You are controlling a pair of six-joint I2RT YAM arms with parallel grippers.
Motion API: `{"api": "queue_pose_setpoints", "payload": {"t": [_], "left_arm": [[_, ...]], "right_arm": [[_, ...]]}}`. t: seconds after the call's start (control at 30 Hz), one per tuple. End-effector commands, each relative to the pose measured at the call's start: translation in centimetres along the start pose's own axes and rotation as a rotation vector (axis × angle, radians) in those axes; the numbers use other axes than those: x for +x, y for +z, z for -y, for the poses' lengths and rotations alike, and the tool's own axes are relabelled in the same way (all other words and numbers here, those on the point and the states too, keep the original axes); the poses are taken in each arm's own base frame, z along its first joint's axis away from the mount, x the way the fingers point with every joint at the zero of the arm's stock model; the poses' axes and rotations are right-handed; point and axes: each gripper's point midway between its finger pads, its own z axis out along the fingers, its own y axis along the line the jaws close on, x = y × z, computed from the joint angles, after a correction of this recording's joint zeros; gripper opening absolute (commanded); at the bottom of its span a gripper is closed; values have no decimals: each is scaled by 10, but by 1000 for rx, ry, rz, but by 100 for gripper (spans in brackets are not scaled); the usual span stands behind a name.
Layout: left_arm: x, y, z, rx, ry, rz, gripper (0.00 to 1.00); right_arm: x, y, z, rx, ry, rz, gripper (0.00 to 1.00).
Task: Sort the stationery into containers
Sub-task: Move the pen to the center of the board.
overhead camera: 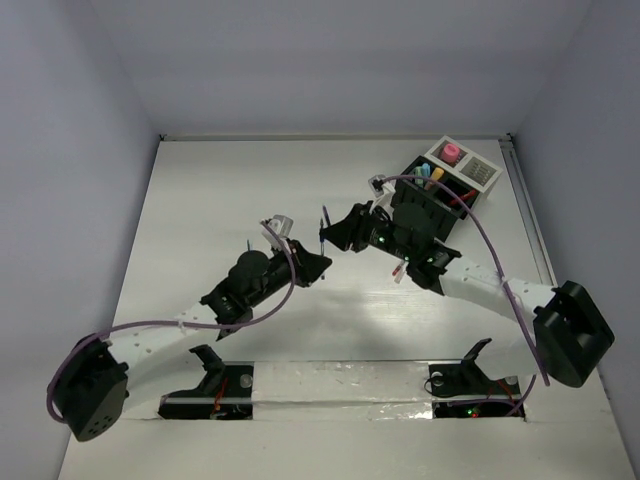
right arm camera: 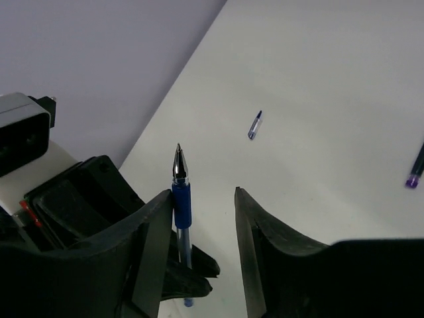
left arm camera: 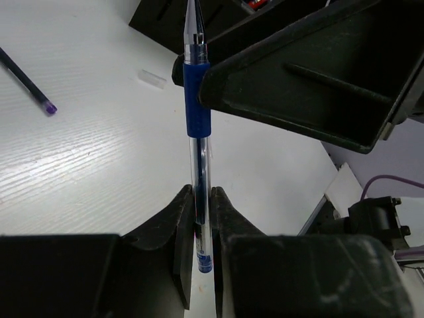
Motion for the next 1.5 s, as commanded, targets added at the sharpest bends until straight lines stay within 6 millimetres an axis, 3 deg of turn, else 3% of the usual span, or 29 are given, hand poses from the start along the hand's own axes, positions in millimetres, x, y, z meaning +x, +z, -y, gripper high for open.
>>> {"api": "queue_pose_setpoints", "payload": {"t": [0.0, 0.03, 0.1, 0.13, 0.2, 0.23, 0.37, 0.47, 0.5, 0.53, 0.6, 0.63, 0.7, 0.73, 0.77, 0.8, 0.83, 0.87, 0.9, 0.93, 0.97, 1.0, 1.07, 1.1, 1.17, 1.2, 1.23, 1.33, 1.47], "left_arm": [[-44, -10, 23, 17, 34, 104, 0], [-44, -14, 17, -13, 32, 100, 0], [-57, -22, 22, -19, 33, 129, 0], [-58, -26, 13, -73, 33, 132, 0], [-76, -38, 17, -86, 33, 183, 0], [-78, -43, 13, -121, 34, 185, 0], [-112, -73, 25, -143, 60, 277, 0], [-134, -93, 34, -157, 101, 322, 0], [-143, -99, 40, -149, 112, 338, 0], [-145, -102, 40, -155, 138, 334, 0], [-154, -109, 51, -130, 167, 335, 0], [-152, -110, 55, -117, 181, 313, 0], [-163, -117, 67, -94, 224, 319, 0], [-163, -120, 67, -101, 244, 305, 0], [-166, -123, 68, -103, 281, 306, 0], [-173, -127, 74, -98, 301, 320, 0], [-174, -129, 74, -102, 319, 314, 0], [-177, -133, 76, -100, 335, 323, 0], [-179, -135, 76, -100, 361, 329, 0], [-182, -136, 74, -109, 366, 346, 0], [-183, -139, 73, -115, 368, 359, 0], [-179, -137, 67, -132, 373, 356, 0], [-177, -136, 62, -145, 373, 361, 0], [-177, -136, 60, -154, 373, 360, 0], [-176, -138, 56, -161, 377, 365, 0], [-172, -136, 53, -164, 380, 354, 0], [-171, -136, 51, -166, 380, 350, 0], [-168, -133, 52, -149, 387, 340, 0], [-172, -134, 51, -139, 402, 350, 0]], "right_arm": [[-8, -2, -20, -50, -113, -53, 48], [-15, -4, -28, -70, -145, -43, 53], [-17, -8, -35, -97, -161, -48, 54], [-19, -10, -38, -107, -176, -42, 54], [-25, -14, -44, -123, -193, -27, 54], [-25, -15, -44, -121, -198, -22, 51], [-23, -11, -37, -95, -184, -19, 38], [-16, 2, -26, -75, -157, -37, 27], [-13, 8, -22, -65, -150, -48, 25], [4, 22, -4, -31, -131, -105, 23], [16, 43, -11, -48, -144, -166, 23], [39, 60, 5, -13, -167, -233, 28], [57, 79, 17, 60, -203, -288, 33], [46, 95, 9, 58, -222, -267, 36], [68, 109, 21, 88, -230, -316, 43], [69, 117, 29, 115, -233, -317, 46], [63, 131, 20, 104, -241, -296, 48], [70, 140, 19, 104, -255, -306, 52], [90, 150, 34, 136, -268, -345, 52], [97, 158, 36, 146, -287, -356, 53], [93, 173, 22, 123, -328, -336, 54], [119, 179, 44, 185, -344, -394, 55], [120, 194, 43, 222, -391, -401, 55], [142, 199, 52, 234, -404, -444, 55], [147, 207, 61, 278, -446, -453, 55], [139, 213, 61, 300, -464, -439, 55], [154, 216, 69, 316, -478, -469, 55], [155, 223, 73, 354, -518, -480, 55], [177, 229, 83, 380, -604, -520, 51]]}}
